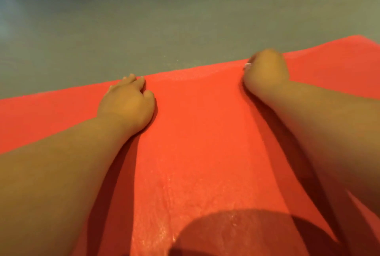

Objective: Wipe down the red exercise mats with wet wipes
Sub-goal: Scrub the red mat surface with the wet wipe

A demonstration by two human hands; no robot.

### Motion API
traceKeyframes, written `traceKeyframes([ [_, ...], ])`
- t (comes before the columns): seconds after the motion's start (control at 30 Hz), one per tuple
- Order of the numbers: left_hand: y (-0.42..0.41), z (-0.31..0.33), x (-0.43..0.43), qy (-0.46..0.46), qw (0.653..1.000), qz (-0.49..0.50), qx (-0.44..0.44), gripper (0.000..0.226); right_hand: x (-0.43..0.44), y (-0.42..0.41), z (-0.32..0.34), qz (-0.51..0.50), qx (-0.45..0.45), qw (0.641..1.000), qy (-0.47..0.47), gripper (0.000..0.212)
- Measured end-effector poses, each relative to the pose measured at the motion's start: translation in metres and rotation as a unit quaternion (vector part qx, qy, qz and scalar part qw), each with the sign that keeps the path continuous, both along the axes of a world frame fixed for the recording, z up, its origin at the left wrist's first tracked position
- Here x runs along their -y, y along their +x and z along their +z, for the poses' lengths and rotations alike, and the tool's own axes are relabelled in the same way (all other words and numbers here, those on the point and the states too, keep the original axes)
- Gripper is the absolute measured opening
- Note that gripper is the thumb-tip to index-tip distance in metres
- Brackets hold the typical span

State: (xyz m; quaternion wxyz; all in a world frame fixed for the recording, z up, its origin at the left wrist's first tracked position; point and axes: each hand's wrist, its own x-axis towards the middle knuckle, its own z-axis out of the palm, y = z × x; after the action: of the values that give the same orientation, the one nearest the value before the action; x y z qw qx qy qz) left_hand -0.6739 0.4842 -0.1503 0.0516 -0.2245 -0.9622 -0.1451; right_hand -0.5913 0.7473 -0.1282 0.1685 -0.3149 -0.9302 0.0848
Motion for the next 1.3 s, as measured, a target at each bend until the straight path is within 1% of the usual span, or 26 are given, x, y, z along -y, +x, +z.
traceKeyframes([
  [0.07, -0.006, 0.002, 0.001, 0.035, 0.999, 0.001, -0.011, 0.049, 0.044, -0.022, -0.005, 0.068, -0.004, 0.998, 0.003, 0.026],
  [0.1, -0.008, 0.002, 0.001, 0.046, 0.999, 0.003, -0.022, 0.045, 0.072, -0.031, -0.01, 0.138, -0.014, 0.99, 0.013, 0.025],
  [0.17, -0.015, 0.001, 0.002, 0.057, 0.997, 0.01, -0.046, 0.037, 0.117, -0.035, -0.018, 0.29, -0.018, 0.956, 0.05, 0.024],
  [0.2, -0.018, 0.0, 0.002, 0.058, 0.997, 0.011, -0.055, 0.035, 0.122, -0.035, -0.017, 0.329, -0.029, 0.942, 0.055, 0.024],
  [0.23, -0.019, -0.001, 0.002, 0.058, 0.996, 0.009, -0.061, 0.035, 0.111, -0.036, -0.014, 0.324, -0.029, 0.944, 0.056, 0.025],
  [0.27, -0.021, -0.001, 0.003, 0.06, 0.996, 0.005, -0.067, 0.035, 0.091, -0.04, -0.012, 0.287, -0.018, 0.956, 0.06, 0.026],
  [0.33, -0.023, -0.002, 0.003, 0.066, 0.995, -0.007, -0.078, 0.035, 0.042, -0.041, -0.004, 0.152, 0.017, 0.986, 0.071, 0.027],
  [0.37, -0.023, -0.003, 0.003, 0.068, 0.994, -0.008, -0.08, 0.036, 0.022, -0.039, -0.002, 0.08, 0.03, 0.994, 0.072, 0.026],
  [0.4, -0.023, -0.003, 0.004, 0.069, 0.994, -0.007, -0.081, 0.036, 0.012, -0.038, -0.001, 0.031, 0.04, 0.996, 0.07, 0.025],
  [0.43, -0.022, -0.004, 0.004, 0.069, 0.994, -0.004, -0.08, 0.037, 0.013, -0.04, -0.001, 0.016, 0.041, 0.997, 0.064, 0.025],
  [0.47, -0.022, -0.003, 0.004, 0.071, 0.994, -0.003, -0.079, 0.037, 0.025, -0.044, -0.001, 0.029, 0.034, 0.997, 0.056, 0.024],
  [0.53, -0.021, -0.002, 0.004, 0.079, 0.994, -0.001, -0.078, 0.04, 0.062, -0.057, -0.003, 0.101, 0.019, 0.994, 0.036, 0.025],
  [0.57, -0.019, 0.0, 0.004, 0.084, 0.994, 0.005, -0.073, 0.041, 0.085, -0.062, -0.005, 0.155, 0.014, 0.987, 0.036, 0.026],
  [0.63, -0.015, 0.002, 0.006, 0.098, 0.993, 0.018, -0.059, 0.045, 0.12, -0.065, -0.008, 0.271, 0.013, 0.961, 0.057, 0.027],
  [0.67, -0.013, 0.002, 0.007, 0.105, 0.993, 0.024, -0.054, 0.048, 0.126, -0.064, -0.007, 0.305, 0.017, 0.95, 0.066, 0.027],
  [0.7, -0.011, 0.003, 0.008, 0.109, 0.992, 0.028, -0.05, 0.052, 0.12, -0.062, -0.006, 0.306, 0.024, 0.949, 0.067, 0.027],
  [0.73, -0.011, 0.004, 0.01, 0.114, 0.992, 0.034, -0.046, 0.053, 0.107, -0.06, -0.003, 0.278, 0.034, 0.958, 0.061, 0.026],
  [0.83, -0.014, 0.004, 0.011, 0.138, 0.989, 0.054, -0.03, 0.039, 0.049, -0.046, 0.004, 0.112, 0.053, 0.991, 0.057, 0.026],
  [0.87, -0.015, 0.004, 0.01, 0.144, 0.987, 0.06, -0.026, 0.039, 0.038, -0.04, 0.004, 0.067, 0.058, 0.994, 0.061, 0.026],
  [0.9, -0.016, 0.004, 0.009, 0.15, 0.986, 0.067, -0.022, 0.04, 0.038, -0.039, 0.003, 0.053, 0.054, 0.995, 0.066, 0.026],
  [0.93, -0.016, 0.004, 0.008, 0.155, 0.985, 0.072, -0.02, 0.04, 0.048, -0.042, 0.001, 0.064, 0.042, 0.995, 0.069, 0.025],
  [1.0, -0.014, 0.005, 0.007, 0.16, 0.984, 0.078, -0.018, 0.041, 0.081, -0.054, -0.004, 0.122, 0.02, 0.991, 0.054, 0.025],
  [1.07, -0.012, 0.005, 0.008, 0.16, 0.984, 0.079, -0.018, 0.042, 0.114, -0.065, -0.009, 0.204, 0.002, 0.978, 0.049, 0.026],
  [1.13, -0.011, 0.005, 0.008, 0.156, 0.985, 0.07, -0.017, 0.042, 0.123, -0.067, -0.008, 0.253, -0.001, 0.966, 0.05, 0.026],
  [1.2, -0.011, 0.004, 0.011, 0.153, 0.986, 0.062, -0.021, 0.042, 0.102, -0.061, -0.002, 0.241, 0.022, 0.97, 0.038, 0.03],
  [1.3, -0.012, 0.004, 0.01, 0.153, 0.986, 0.06, -0.028, 0.037, 0.044, -0.039, 0.006, 0.118, 0.049, 0.991, 0.049, 0.03],
])
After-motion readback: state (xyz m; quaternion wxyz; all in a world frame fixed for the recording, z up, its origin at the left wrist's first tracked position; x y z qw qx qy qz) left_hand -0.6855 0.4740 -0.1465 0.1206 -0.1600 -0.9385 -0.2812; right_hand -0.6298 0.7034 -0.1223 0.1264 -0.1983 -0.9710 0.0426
